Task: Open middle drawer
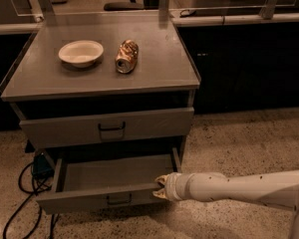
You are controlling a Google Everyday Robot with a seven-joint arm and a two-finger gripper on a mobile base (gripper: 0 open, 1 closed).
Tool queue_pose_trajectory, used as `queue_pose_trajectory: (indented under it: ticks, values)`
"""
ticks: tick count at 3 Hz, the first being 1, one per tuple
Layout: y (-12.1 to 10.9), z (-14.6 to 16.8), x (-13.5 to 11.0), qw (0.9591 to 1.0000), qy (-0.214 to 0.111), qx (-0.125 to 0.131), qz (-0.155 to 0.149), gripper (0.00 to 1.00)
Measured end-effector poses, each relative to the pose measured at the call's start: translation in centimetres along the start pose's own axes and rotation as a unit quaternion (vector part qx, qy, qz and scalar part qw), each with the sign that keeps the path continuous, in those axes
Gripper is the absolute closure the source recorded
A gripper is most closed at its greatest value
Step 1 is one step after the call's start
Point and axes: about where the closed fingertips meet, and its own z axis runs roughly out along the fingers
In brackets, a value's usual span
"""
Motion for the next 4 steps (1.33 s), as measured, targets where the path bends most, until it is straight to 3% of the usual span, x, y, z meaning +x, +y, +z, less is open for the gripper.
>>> queue_pose_trajectory:
  ticks: [1, 3, 4]
  values:
    - [0.3, 0.0, 0.0, 1.0, 0.0, 0.002, 0.001, 1.0]
    - [3.4, -1.3, -0.2, 0.9999, 0.002, 0.012, 0.009, 1.0]
    - [3.4, -1.3, -0.2, 0.9999, 0.002, 0.012, 0.009, 1.0]
